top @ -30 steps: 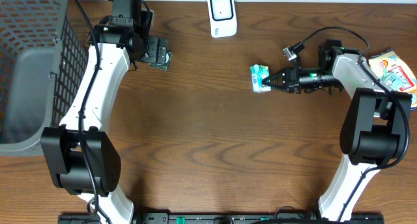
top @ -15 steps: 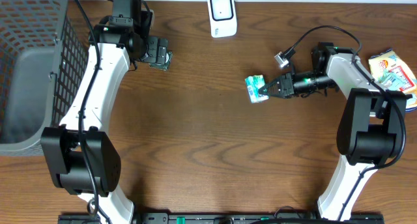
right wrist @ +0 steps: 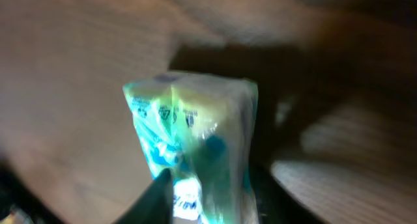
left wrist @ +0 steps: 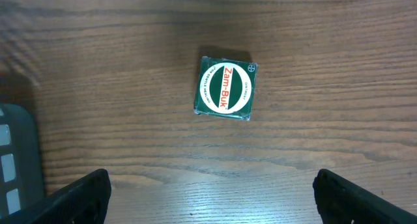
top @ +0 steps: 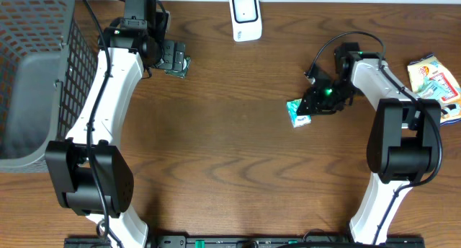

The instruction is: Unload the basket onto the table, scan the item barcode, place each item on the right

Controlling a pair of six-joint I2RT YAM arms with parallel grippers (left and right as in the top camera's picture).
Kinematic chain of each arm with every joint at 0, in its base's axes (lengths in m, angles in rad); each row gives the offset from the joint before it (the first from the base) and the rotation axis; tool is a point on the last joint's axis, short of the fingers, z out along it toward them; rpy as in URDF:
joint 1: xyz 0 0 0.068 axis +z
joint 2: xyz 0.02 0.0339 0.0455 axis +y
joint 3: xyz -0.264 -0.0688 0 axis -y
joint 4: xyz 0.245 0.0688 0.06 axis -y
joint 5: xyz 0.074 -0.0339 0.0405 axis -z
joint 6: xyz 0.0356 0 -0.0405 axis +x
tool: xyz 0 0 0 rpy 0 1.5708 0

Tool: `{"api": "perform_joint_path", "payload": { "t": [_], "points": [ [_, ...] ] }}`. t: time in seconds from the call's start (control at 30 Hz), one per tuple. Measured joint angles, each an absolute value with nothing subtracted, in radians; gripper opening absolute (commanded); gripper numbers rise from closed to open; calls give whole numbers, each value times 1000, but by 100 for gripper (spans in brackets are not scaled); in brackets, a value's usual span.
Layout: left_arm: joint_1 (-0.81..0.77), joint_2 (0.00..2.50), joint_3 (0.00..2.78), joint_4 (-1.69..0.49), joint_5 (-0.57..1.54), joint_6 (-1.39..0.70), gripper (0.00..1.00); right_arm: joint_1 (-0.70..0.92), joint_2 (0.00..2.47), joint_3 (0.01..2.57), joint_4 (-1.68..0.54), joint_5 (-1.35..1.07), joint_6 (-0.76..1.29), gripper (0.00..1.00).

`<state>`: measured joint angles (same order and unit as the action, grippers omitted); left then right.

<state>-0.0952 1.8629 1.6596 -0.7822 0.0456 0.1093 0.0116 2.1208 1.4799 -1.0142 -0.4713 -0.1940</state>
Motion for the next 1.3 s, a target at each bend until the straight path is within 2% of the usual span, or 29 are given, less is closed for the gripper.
{"api": "perform_joint_path", "payload": {
  "t": [0.03, 0.07, 0.43, 0.47, 0.53, 0.63, 0.7, 0.93, 1.17, 1.3],
  "points": [
    [-95, 1863, 1660, -782, 46, 109, 98, 19, 2121, 1480, -1005, -456, -179, 44],
    [-95, 1863, 1660, -782, 45, 109, 98, 25, 2121, 1480, -1000, -447, -167, 45],
    [-95, 1863, 1660, -782, 46, 109, 98, 44, 2121, 1480, -997, -430, -138, 47],
    [-95, 1863, 1660, -782, 46, 110, 98, 44, 2121, 1480, -997, -431, -138, 43],
    [-95, 1863, 1660, -782, 46, 109, 97, 44, 2121, 1480, -997, -434, -139, 27],
    [-95, 1863, 1660, -782, 46, 109, 98, 44, 2121, 1480, -999, -438, -129, 22],
    [-95, 1863, 1660, -782, 45, 109, 98, 44, 2121, 1480, -997, -439, -127, 1],
    [-95, 1863, 1660, -782, 46, 109, 98, 44, 2121, 1481, -997, -492, -105, 1],
    [-95, 1863, 1660, -782, 46, 110, 98, 23, 2121, 1481, -997, -840, -217, 1],
    [-95, 1863, 1660, -782, 46, 109, 98, -34, 2121, 1482, -994, -899, -239, 1]
  ]
}}
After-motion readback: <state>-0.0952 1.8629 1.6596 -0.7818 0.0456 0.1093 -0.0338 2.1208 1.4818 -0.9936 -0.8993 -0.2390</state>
